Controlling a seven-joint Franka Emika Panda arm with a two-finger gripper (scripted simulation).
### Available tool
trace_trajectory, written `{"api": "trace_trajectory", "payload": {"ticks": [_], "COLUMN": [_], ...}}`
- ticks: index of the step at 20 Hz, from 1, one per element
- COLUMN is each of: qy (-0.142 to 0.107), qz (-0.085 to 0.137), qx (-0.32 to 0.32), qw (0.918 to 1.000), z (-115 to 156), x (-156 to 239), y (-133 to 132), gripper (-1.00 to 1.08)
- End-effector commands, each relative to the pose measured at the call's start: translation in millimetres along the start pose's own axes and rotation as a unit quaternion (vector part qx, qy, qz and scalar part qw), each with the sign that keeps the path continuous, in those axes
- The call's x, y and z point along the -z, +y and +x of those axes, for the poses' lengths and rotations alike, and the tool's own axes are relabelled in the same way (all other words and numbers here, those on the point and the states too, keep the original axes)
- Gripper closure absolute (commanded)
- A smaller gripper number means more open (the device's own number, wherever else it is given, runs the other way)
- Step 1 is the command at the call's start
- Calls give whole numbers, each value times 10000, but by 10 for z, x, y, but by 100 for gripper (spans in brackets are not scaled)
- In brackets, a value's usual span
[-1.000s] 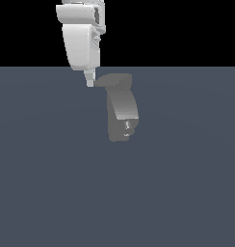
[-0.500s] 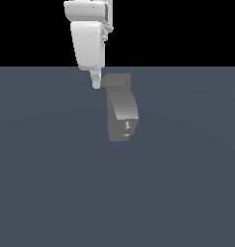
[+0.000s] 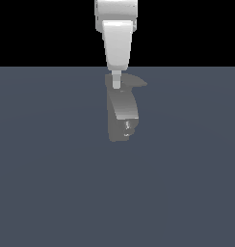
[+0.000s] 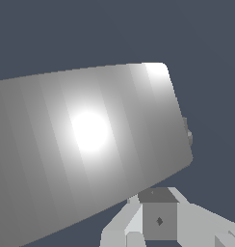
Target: Turn on the faucet by rotating a designated handle.
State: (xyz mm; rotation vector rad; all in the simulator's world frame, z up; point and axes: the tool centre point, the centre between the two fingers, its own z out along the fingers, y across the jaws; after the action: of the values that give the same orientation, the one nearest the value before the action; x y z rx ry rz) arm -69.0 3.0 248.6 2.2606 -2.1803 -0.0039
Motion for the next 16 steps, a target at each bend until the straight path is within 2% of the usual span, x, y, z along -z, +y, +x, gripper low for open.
{"api": "trace_trajectory", "payload": {"ticks": [1, 5, 6, 7, 16], "qy": [4, 6, 6, 0, 3], "qz": [13, 12, 12, 14, 13], "qx": [-164, -171, -171, -25, -73], "qw": [9999, 9999, 9999, 10000, 10000], "z": [326, 579, 579, 370, 700], "x": [0, 1, 1, 0, 0], "y": [10, 34, 34, 6, -226], "gripper": [108, 108, 108, 108, 108]}}
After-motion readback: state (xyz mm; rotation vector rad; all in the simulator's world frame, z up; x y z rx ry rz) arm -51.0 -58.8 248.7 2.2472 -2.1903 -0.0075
